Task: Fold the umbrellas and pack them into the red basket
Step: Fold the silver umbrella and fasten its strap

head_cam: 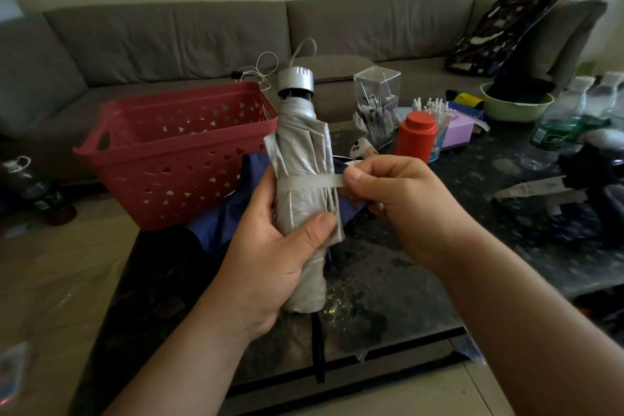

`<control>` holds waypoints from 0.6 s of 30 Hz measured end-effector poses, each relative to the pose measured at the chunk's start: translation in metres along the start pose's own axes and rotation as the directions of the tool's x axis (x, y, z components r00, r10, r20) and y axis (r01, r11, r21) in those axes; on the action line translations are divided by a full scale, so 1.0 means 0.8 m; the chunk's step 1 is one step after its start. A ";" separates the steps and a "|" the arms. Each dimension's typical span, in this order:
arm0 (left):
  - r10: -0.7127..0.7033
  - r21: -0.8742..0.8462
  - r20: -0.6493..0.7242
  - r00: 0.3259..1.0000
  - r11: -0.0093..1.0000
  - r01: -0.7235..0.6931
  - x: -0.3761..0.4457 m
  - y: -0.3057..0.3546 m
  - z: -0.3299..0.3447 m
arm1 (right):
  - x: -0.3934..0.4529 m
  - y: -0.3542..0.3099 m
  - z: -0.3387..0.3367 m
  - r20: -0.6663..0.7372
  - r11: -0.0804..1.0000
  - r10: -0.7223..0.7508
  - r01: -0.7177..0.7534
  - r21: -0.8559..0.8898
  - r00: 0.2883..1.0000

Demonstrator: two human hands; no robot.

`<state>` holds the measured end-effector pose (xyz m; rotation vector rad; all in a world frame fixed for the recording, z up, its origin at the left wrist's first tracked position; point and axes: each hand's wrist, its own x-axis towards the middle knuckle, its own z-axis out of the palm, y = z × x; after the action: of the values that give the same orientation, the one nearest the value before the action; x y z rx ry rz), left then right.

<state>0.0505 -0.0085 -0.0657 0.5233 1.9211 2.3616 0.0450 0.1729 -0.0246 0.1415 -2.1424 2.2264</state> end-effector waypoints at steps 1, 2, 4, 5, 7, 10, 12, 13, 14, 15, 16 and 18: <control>-0.001 -0.017 -0.003 1.000 1.000 0.001 0.000 -0.001 0.001 | 0.000 0.002 0.001 0.007 1.000 0.004 -0.004 0.004 1.000; -0.001 -0.033 -0.006 1.000 0.999 0.001 0.000 -0.001 0.002 | 0.001 0.005 0.003 0.014 1.000 0.008 -0.008 0.006 1.000; 0.004 -0.064 0.011 1.000 0.998 -0.003 0.000 -0.002 0.004 | 0.002 0.011 0.009 0.031 1.000 0.016 -0.016 0.011 0.999; 0.004 -0.083 0.027 1.000 0.997 -0.002 -0.001 -0.002 0.005 | 0.002 0.016 0.012 0.038 0.999 0.029 -0.030 0.024 0.999; -0.017 -0.108 0.051 0.999 0.994 0.022 -0.001 -0.005 0.006 | 0.004 0.024 0.018 0.044 0.996 0.064 -0.067 0.057 0.997; -0.023 -0.090 0.056 0.998 0.996 0.028 -0.005 -0.006 0.008 | 0.002 0.032 0.027 0.063 0.983 0.095 -0.104 0.153 0.993; 0.006 -0.060 0.053 0.999 0.998 -0.003 -0.006 -0.005 0.009 | 0.001 0.035 0.032 0.089 0.960 0.127 -0.145 0.239 0.988; 0.013 -0.055 0.054 0.998 0.998 -0.010 -0.007 -0.005 0.010 | 0.000 0.036 0.033 0.102 0.949 0.139 -0.162 0.271 0.985; 0.011 -0.060 0.057 0.998 0.998 -0.008 -0.008 -0.004 0.010 | -0.001 0.037 0.034 0.117 0.938 0.145 -0.174 0.300 0.983; 0.007 -0.070 0.065 0.998 0.998 -0.003 -0.008 -0.002 0.010 | -0.003 0.037 0.035 0.134 0.927 0.145 -0.182 0.328 0.980; 0.004 -0.080 0.078 0.997 0.997 0.002 -0.008 -0.001 0.010 | -0.004 0.037 0.037 0.151 0.917 0.141 -0.186 0.352 0.978; 0.002 -0.096 0.101 0.995 0.995 0.008 -0.009 0.001 0.009 | -0.007 0.037 0.038 0.179 0.899 0.124 -0.187 0.396 0.976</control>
<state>0.0592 -0.0040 -0.0654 0.6192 1.7553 2.3624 0.0487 0.1412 -0.0534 0.1600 -1.7655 2.8222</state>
